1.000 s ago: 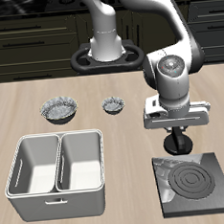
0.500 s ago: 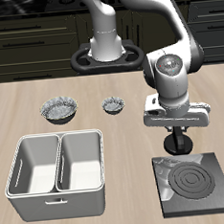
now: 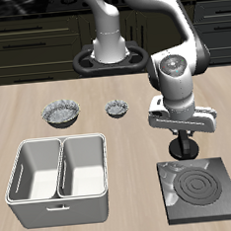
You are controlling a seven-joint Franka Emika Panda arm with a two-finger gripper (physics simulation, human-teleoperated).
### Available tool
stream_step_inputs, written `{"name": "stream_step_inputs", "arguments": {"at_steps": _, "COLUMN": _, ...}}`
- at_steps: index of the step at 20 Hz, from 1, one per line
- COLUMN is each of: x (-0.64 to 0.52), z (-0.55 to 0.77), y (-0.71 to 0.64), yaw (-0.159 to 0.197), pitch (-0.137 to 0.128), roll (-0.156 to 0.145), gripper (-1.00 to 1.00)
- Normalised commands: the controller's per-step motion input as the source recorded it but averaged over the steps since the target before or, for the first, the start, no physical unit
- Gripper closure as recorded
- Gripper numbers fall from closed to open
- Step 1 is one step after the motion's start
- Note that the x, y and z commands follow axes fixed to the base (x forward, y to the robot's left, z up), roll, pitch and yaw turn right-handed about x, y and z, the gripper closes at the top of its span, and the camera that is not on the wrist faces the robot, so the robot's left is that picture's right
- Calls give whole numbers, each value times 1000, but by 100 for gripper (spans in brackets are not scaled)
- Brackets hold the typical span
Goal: Turn off the flat stove and place the smallest bowl on it
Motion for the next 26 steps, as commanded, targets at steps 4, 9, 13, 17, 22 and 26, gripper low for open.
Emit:
{"name": "stream_step_inputs", "arguments": {"at_steps": 4, "x": 4, "z": -11, "y": 38, "yaw": -60, "pitch": 4, "roll": 7, "gripper": 100}}
{"name": "stream_step_inputs", "arguments": {"at_steps": 9, "x": -18, "z": 15, "y": 71, "yaw": -53, "pitch": -1, "roll": 19, "gripper": 100}}
{"name": "stream_step_inputs", "arguments": {"at_steps": 13, "x": -33, "z": 7, "y": 114, "yaw": -53, "pitch": 2, "roll": 26, "gripper": 100}}
{"name": "stream_step_inputs", "arguments": {"at_steps": 17, "x": -12, "z": -13, "y": 153, "yaw": -55, "pitch": 7, "roll": 38, "gripper": 100}}
{"name": "stream_step_inputs", "arguments": {"at_steps": 22, "x": 5, "z": -68, "y": 150, "yaw": -23, "pitch": 21, "roll": 23, "gripper": 100}}
{"name": "stream_step_inputs", "arguments": {"at_steps": 26, "x": -2, "z": -38, "y": 83, "yaw": -15, "pitch": 7, "roll": 22, "gripper": 100}}
